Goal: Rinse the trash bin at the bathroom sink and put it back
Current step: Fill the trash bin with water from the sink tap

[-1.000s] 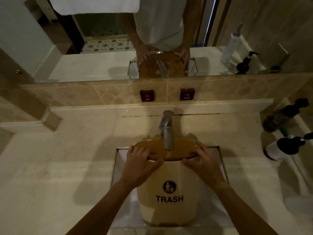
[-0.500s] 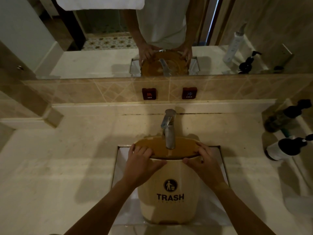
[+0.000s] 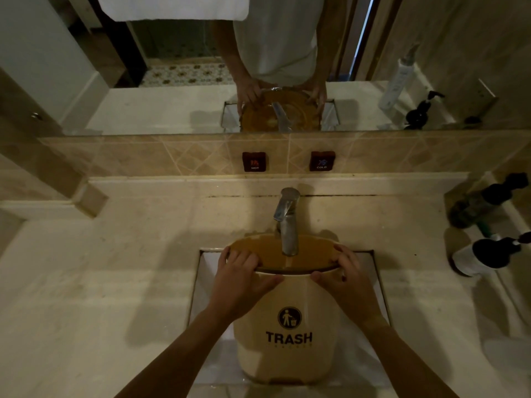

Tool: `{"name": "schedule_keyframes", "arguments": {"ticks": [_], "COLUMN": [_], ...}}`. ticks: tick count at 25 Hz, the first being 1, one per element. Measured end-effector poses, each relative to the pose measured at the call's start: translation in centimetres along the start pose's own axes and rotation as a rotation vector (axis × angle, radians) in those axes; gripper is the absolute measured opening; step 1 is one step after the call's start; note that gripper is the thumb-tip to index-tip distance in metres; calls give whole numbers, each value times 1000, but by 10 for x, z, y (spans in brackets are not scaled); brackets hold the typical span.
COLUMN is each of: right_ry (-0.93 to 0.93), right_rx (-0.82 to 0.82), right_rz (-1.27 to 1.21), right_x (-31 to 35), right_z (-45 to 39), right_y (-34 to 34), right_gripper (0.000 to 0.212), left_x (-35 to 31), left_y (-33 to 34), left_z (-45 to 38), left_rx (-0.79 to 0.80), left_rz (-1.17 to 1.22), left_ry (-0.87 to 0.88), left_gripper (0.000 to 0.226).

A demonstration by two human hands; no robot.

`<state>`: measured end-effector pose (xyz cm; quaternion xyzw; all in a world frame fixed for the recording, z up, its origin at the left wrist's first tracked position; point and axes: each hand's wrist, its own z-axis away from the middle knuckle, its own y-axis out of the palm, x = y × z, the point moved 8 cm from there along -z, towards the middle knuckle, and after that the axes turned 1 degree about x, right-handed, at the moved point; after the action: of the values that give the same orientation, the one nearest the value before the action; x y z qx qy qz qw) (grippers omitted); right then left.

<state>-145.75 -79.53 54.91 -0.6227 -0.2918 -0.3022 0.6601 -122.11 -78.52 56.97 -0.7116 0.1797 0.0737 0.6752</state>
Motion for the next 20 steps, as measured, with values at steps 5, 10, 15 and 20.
{"name": "schedule_keyframes", "arguments": {"ticks": [5, 10, 15, 20], "right_ry": [2, 1, 19, 21], "right_rx": [5, -11, -17, -28], "right_rz": [-12, -16, 4, 26], "right_x": [-2, -2, -2, 1], "right_z": [0, 0, 0, 1], "right_y": [0, 0, 0, -1], "right_gripper": [85, 83, 80, 82], "left_x": [0, 1, 1, 2], "left_y": [0, 2, 2, 5], "left_z": [0, -1, -1, -2], "left_rx": [2, 8, 4, 25], "left_rz": [-6, -15, -7, -3], "left_ry": [4, -1, 1, 1], "left_gripper": [65, 63, 59, 63]}}
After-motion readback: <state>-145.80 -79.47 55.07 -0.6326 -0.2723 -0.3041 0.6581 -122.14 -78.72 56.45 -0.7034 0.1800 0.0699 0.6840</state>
